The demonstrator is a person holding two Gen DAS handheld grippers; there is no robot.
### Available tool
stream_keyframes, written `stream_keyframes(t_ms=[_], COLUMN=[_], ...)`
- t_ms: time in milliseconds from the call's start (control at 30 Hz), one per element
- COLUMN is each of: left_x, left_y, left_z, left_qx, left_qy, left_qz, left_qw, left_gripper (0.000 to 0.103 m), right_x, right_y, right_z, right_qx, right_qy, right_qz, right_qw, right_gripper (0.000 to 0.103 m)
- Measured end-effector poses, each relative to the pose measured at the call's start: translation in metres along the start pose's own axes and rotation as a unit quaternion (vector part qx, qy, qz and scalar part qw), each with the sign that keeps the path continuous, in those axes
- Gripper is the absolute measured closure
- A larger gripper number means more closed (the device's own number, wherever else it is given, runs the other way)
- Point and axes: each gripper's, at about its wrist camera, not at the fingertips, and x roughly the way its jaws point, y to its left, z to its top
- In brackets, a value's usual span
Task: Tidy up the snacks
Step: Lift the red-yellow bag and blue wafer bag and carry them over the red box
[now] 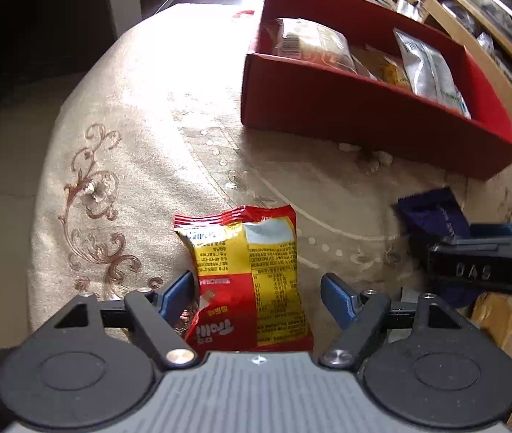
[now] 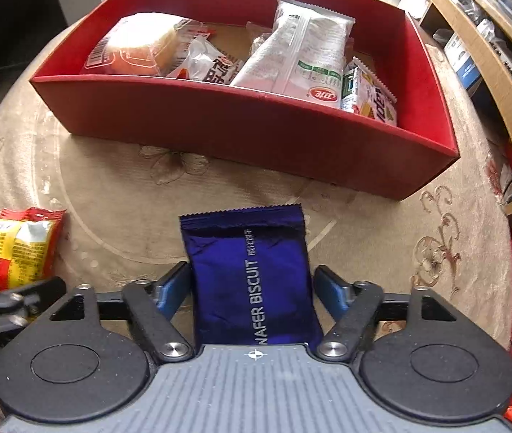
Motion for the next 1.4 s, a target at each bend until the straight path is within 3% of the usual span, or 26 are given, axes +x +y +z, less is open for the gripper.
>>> stream_keyframes(t_ms=[100, 233, 467, 1400], left_x=[-0.003, -0.006, -0.013, -0.038], left_y=[0.0, 0.008, 0.006, -0.009], left_z=[0.0, 0.004, 0.002, 0.049], left_qx=[0.016, 0.004, 0.02, 0.055], left_qy=[-0.002, 0.005, -0.001, -0.058], left_qz=[0.009, -0.007, -0.015, -0.053], left_qw=[0.9998, 1.0, 0.9997, 0.9953], left_gripper=[0.05, 0.055, 0.055, 0.055], right_x=[-0.002, -0.012, -0.039, -0.061], right_y=[0.005, 0.01, 0.02, 0.005], right_z=[-0.001, -0.002, -0.002, 0.01], right_qx=[-0.01, -0.01, 0.004, 0.047], right_qy=[-0.003, -0.015, -0.051, -0.097], right_qz=[-0.013, -0.017, -0.002, -0.005], right_qw=[1.0, 1.0, 0.999, 0.994], right_gripper=[0.031, 0.031, 0.031, 0.031])
